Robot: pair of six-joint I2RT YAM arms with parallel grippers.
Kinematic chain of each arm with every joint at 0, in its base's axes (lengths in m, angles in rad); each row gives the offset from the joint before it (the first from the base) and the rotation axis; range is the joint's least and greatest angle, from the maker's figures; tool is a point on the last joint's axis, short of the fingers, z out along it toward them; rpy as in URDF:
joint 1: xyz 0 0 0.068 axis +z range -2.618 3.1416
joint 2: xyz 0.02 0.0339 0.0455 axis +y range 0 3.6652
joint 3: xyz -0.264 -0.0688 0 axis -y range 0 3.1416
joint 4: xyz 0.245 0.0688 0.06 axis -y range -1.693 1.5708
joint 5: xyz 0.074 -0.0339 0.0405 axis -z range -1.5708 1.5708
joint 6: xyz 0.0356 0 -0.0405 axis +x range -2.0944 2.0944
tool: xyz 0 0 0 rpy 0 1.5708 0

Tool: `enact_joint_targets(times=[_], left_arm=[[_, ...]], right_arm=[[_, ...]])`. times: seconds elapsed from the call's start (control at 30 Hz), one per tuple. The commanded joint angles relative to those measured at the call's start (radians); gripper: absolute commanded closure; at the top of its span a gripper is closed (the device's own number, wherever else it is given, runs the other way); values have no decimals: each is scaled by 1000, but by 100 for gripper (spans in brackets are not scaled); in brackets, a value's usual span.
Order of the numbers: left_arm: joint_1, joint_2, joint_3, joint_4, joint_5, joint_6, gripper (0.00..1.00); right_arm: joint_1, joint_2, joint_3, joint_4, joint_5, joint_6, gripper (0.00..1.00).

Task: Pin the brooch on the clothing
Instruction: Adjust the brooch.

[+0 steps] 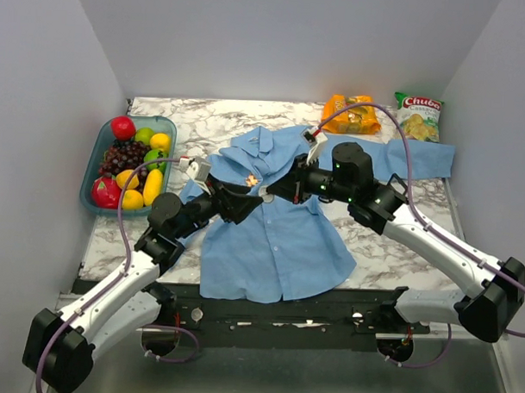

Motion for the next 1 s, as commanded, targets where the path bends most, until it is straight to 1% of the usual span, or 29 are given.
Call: enact_joint_targets(times=[0.0, 0.03, 0.17, 0.2, 0.23, 0.37, 0.57, 0.63, 0.67, 0.7, 0.77, 0.87, 0.9, 0.97], left_arm=[[-112, -28, -66, 287, -292, -127, 26], [-136, -20, -82, 303, -301, -135, 26], [-156, 16, -105, 424, -318, -187, 29], [-159, 22, -106, 438, -319, -194, 35], [-159, 32, -108, 449, -327, -198, 38], [-162, 36, -123, 512, -356, -211, 43], [-161, 58, -126, 540, -359, -236, 56], [-161, 78, -123, 555, -329, -247, 55], [-164, 84, -120, 567, -314, -254, 53], [-164, 90, -118, 572, -303, -254, 48], [-167, 101, -118, 581, -286, -259, 47], [-172, 107, -125, 598, -287, -264, 50], [-173, 107, -126, 604, -290, -264, 54], [-172, 105, -131, 618, -300, -264, 57]], right_arm=[[1, -40, -34, 218, 76, 112, 99], [1, -41, -37, 243, 81, 120, 99], [1, -40, -48, 289, 69, 157, 99], [1, -41, -55, 300, 67, 165, 99], [1, -45, -70, 329, 63, 172, 99], [0, -54, -86, 338, 66, 185, 99], [1, -75, -115, 381, 61, 214, 99], [1, -81, -123, 397, 61, 220, 99], [1, -83, -123, 395, 72, 221, 99], [1, -84, -123, 395, 73, 224, 99], [1, -87, -123, 397, 79, 226, 99], [1, -89, -124, 401, 75, 231, 99], [1, -89, -124, 403, 72, 232, 99], [1, -91, -127, 404, 72, 234, 99]])
